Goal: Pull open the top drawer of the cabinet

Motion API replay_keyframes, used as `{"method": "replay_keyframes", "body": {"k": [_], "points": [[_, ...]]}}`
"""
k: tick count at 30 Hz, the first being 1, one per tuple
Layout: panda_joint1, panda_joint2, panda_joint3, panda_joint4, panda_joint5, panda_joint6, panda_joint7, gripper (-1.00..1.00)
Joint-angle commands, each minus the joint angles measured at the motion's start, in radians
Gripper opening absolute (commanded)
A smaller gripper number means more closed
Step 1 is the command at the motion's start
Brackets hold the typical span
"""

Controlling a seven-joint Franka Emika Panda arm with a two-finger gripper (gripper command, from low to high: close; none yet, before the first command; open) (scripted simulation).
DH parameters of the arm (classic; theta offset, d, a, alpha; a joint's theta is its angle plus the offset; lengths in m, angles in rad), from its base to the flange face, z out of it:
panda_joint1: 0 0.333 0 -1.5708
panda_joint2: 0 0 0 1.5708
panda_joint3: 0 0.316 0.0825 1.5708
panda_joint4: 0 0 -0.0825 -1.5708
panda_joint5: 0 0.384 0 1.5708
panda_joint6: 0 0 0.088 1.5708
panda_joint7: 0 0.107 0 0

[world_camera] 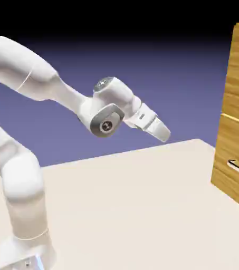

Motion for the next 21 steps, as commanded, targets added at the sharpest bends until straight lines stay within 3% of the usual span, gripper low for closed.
{"method": "replay_keyframes", "body": {"k": [1,21], "points": [[-0.013,0.018,0.015,0.024,-0.044,0.000,-0.038,0.00],[-0.281,0.379,0.320,0.502,-0.913,-0.002,-0.792,0.00]]}}
